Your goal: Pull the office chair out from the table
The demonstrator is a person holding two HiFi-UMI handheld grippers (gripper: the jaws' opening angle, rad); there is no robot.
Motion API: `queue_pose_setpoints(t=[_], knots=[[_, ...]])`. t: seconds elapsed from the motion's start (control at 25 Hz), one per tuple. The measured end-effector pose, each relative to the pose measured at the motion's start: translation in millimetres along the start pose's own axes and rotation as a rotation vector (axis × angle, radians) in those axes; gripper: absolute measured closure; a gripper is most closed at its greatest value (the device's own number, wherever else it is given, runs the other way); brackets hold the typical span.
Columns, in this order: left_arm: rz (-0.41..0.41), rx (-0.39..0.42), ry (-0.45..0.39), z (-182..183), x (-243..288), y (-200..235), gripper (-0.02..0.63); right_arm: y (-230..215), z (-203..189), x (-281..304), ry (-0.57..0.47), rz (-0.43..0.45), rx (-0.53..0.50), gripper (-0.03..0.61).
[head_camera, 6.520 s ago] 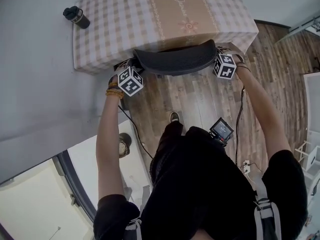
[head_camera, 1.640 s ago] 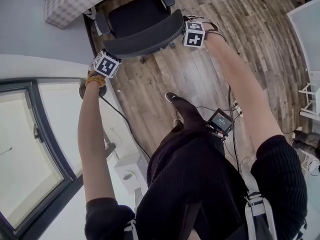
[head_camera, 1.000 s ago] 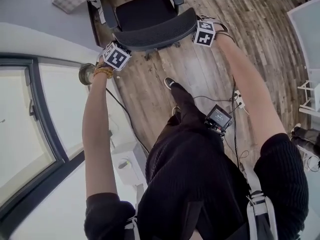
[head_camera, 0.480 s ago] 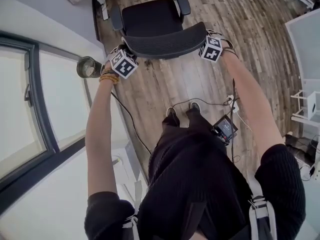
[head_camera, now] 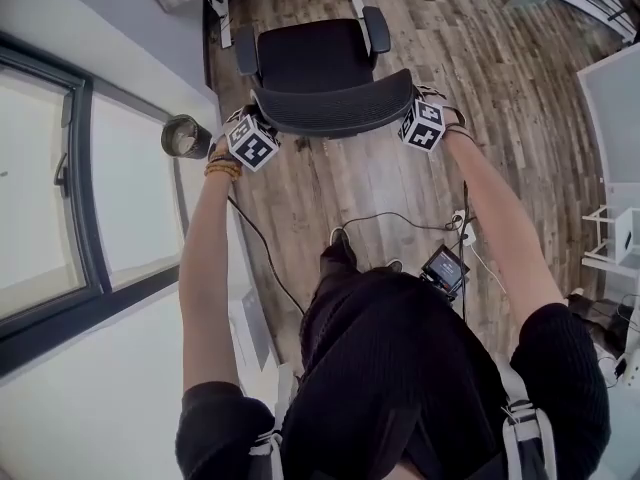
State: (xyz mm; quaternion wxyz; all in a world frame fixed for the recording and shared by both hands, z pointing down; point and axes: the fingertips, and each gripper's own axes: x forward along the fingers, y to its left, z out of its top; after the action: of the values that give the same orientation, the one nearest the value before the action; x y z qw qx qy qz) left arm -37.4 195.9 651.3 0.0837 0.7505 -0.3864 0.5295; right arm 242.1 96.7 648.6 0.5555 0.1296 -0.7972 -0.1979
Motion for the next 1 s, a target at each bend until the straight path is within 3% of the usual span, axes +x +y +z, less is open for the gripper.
queue_pose_setpoints(t=[0.36,0.56,0.68,0.84,0.88,1.0], knots=[[0.053,-0.027,-0.049,-2,-11,-11,0.4,11,-2,-6,-0.029,0.004,-0.026,0.393],[0.017,-0.013,-0.052,0,-14,-19,0.4,16,-6,-12,-0.038,0.012,-0.024,0.393],[0.044,0.005,-0.089,-1,-16,-20,0.397,19,-4,-13,-0.048,0.006,-0.019,0.388],[0.121,0.029,-0.158,3,-19,-19,0.385,21,-6,-14,-0.048,0.016,-0.052,0.342],[0.131,0.028,-0.171,2,-19,-19,0.385,24,-6,-13,-0.041,0.017,-0.064,0.303],[0.157,0.028,-0.21,-1,-25,-16,0.376,27,-4,-11,-0.024,0.017,-0.08,0.295]])
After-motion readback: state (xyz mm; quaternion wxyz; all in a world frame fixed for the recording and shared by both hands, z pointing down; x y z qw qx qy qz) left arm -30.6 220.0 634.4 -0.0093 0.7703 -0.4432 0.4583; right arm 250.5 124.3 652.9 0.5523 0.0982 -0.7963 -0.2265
